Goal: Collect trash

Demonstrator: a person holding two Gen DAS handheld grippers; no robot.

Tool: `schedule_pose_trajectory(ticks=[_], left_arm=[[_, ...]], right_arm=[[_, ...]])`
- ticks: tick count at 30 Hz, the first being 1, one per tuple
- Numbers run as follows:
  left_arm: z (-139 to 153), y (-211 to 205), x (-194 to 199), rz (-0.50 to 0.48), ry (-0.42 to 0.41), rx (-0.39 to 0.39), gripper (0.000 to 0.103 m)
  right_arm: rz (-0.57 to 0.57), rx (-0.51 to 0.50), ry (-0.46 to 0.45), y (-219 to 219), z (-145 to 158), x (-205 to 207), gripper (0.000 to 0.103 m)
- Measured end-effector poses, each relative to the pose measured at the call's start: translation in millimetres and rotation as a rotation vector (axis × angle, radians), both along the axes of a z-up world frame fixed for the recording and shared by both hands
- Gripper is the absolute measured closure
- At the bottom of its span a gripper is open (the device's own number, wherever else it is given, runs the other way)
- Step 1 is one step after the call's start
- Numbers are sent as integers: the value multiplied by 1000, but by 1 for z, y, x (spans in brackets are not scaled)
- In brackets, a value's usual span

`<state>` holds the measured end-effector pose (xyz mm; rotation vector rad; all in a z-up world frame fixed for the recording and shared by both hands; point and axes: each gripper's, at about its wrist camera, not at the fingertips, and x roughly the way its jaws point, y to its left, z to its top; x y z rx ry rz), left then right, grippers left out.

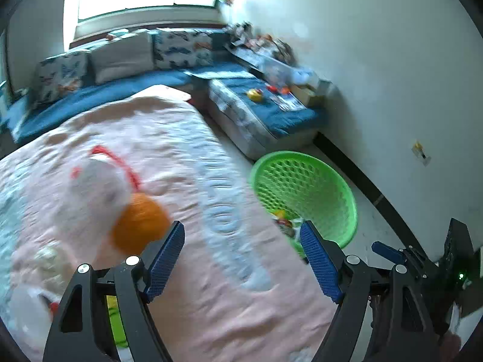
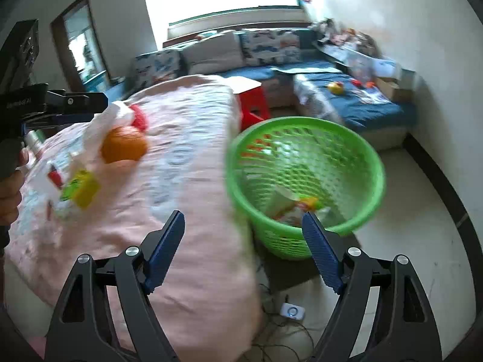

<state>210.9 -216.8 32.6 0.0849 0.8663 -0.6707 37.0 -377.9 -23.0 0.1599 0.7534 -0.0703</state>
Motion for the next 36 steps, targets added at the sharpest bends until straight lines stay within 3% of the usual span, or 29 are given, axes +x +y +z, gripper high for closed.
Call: schedule_pose_trajectory(ticks=[10, 21, 27, 36], left_arm=[[9, 115, -20, 178, -61, 4, 27], [-21, 226, -60, 338, -19, -1, 27], [-35, 268, -78, 383, -6, -21, 27], [-60, 293, -94, 393, 24, -50, 27]], right_arm=[[174, 14, 5, 86, 3, 32, 23], [316, 80, 99, 170, -1, 76, 23], [303, 110, 174, 199, -4, 106, 24], [208, 129, 287, 216, -12, 153, 27]])
